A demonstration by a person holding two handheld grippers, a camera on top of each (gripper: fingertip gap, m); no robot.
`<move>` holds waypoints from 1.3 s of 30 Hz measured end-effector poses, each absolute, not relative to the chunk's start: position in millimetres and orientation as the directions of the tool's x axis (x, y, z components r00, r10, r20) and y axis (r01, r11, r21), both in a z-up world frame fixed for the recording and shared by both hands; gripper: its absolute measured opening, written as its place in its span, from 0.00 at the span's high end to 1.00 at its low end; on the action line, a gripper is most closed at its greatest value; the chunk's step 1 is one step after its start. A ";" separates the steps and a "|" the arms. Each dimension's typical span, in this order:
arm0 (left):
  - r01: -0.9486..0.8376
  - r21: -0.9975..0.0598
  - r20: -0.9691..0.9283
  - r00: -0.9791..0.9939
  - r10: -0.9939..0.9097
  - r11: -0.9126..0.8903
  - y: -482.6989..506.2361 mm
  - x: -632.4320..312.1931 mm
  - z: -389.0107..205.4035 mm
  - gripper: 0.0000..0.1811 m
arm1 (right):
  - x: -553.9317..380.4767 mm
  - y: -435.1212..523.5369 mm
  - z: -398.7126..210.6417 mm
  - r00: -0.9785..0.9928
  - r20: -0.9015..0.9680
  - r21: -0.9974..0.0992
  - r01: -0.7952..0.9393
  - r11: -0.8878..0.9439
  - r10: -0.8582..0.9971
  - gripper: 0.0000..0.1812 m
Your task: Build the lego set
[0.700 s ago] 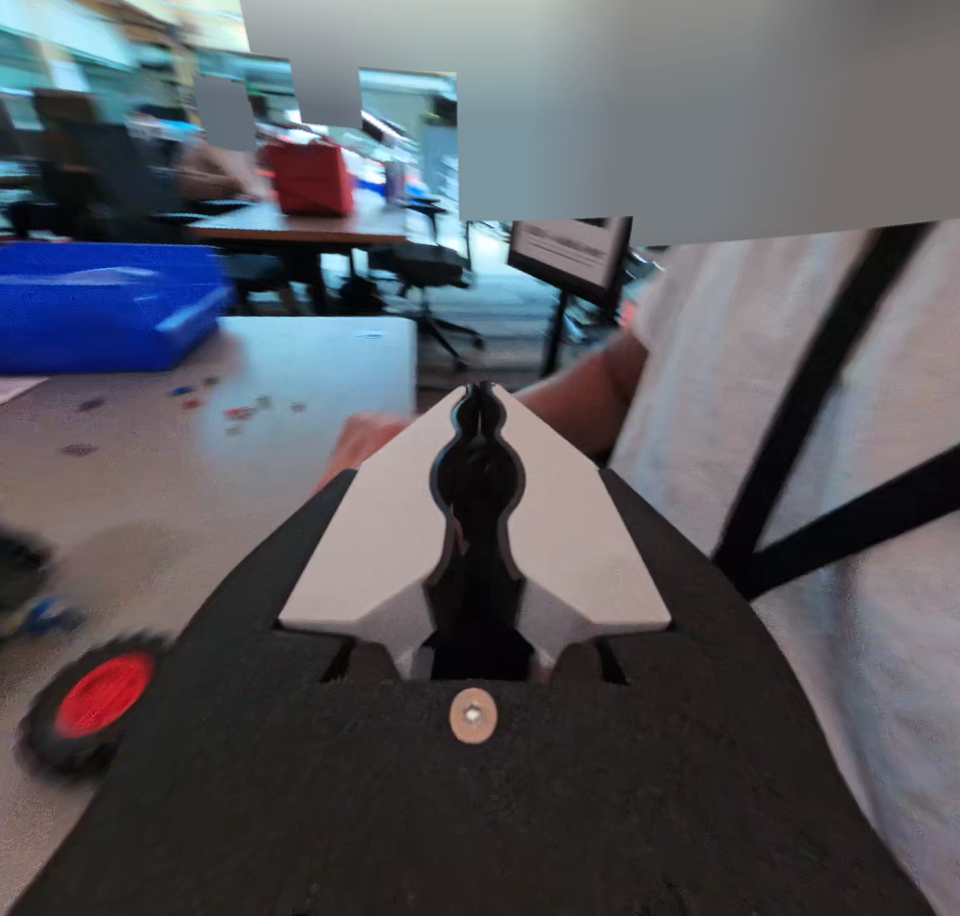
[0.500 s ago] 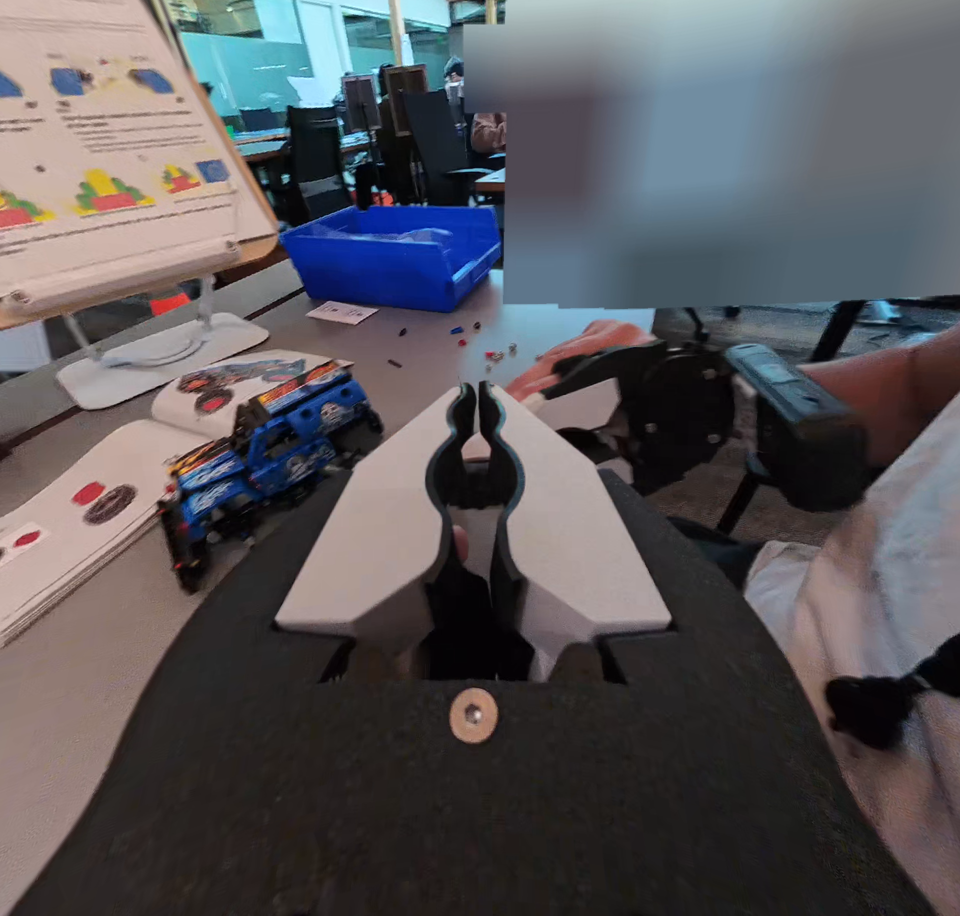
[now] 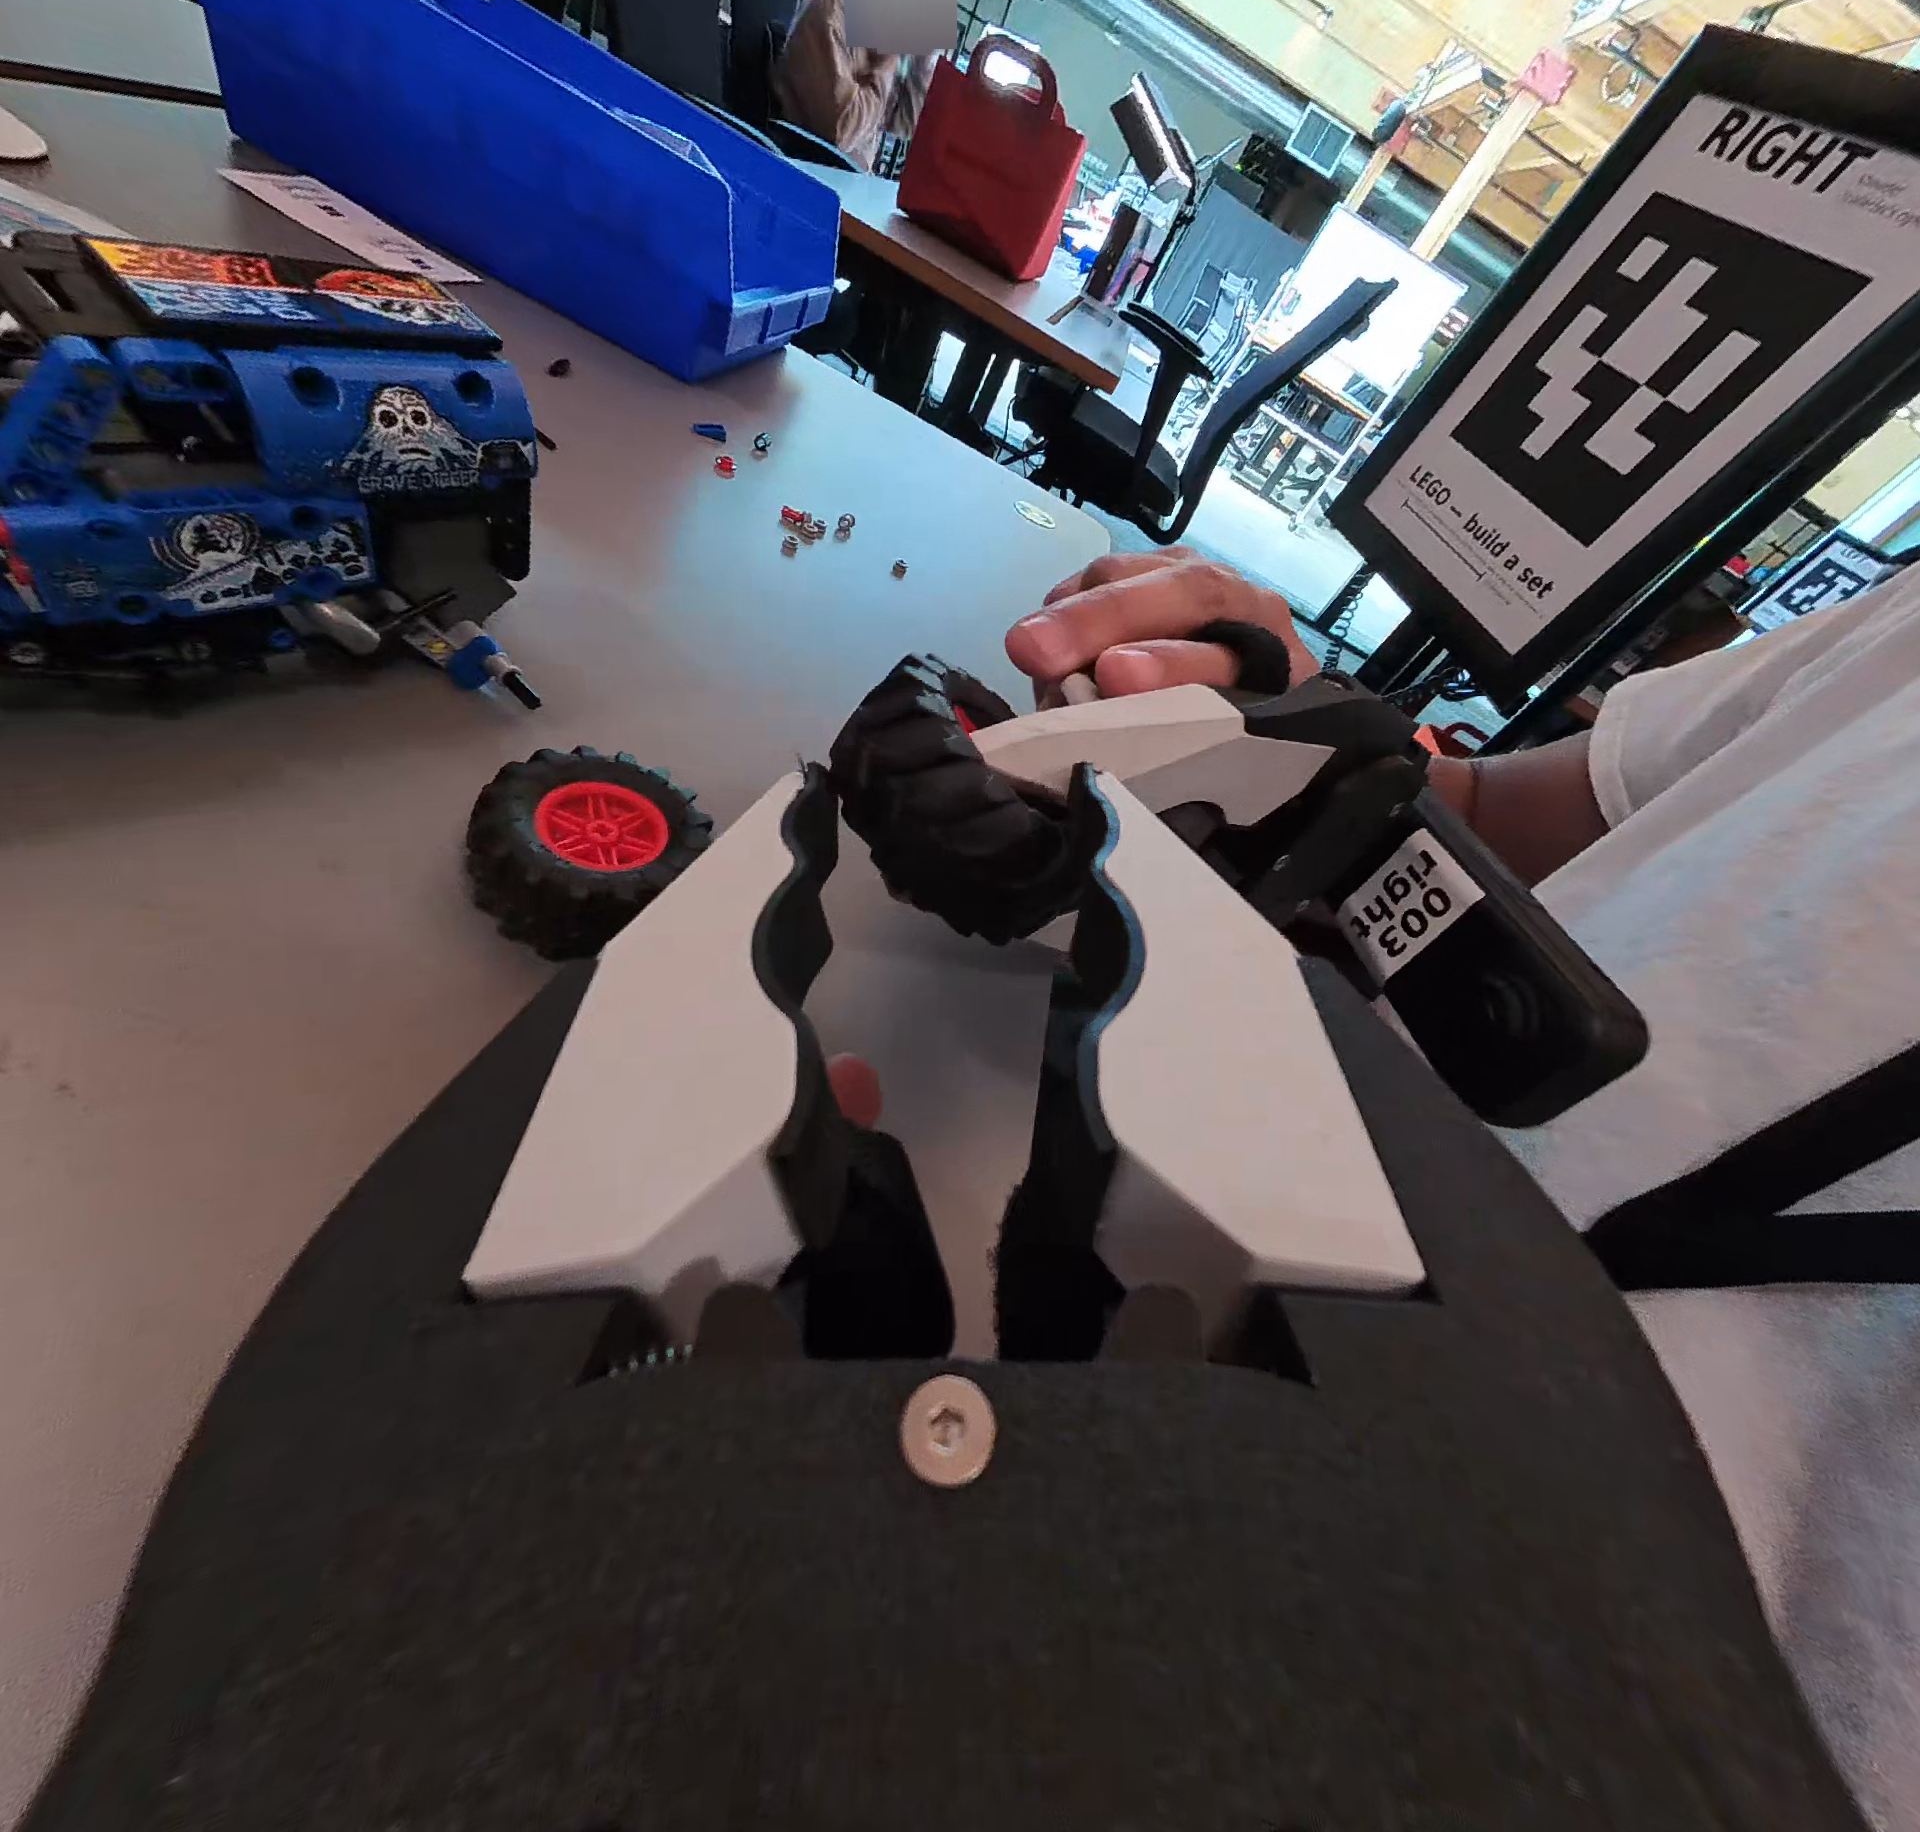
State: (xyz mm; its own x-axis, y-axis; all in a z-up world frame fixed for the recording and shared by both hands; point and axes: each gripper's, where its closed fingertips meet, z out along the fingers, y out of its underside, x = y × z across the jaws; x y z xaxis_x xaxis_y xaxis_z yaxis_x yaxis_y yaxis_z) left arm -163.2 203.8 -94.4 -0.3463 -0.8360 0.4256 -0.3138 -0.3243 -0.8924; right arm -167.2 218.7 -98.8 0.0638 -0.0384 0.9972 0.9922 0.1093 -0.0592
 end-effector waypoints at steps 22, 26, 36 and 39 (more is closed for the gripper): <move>-0.187 -0.961 0.238 -0.169 -0.956 -0.206 229.9 -161.8 -88.7 0.87 | -152.7 227.0 -85.2 0.888 -0.066 -0.974 0.041 -0.222 0.454 0.85; -0.180 -0.971 0.178 -0.109 -0.978 -0.156 231.8 -156.7 -93.1 0.88 | -145.6 230.4 -91.6 0.930 0.018 -0.966 0.111 -0.233 0.368 0.87; -0.116 -0.988 0.099 0.034 -0.995 -0.102 245.2 -155.3 -81.2 0.87 | -134.4 227.9 -87.7 0.941 -0.026 -0.975 0.051 -0.217 0.336 0.83; -0.039 -0.979 0.199 0.053 -0.979 -0.201 251.0 -157.1 -72.6 0.87 | -140.2 229.5 -89.1 0.924 -0.146 -0.969 -0.062 -0.238 0.353 0.75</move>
State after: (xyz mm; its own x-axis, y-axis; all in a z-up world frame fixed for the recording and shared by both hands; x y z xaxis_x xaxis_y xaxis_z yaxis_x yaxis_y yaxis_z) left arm -157.1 251.0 -72.6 0.0530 -0.9786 0.1987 -0.0386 -0.2008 -0.9789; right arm -140.2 229.5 -89.1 0.9244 0.3526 -0.1457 -0.0622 -0.2375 -0.9694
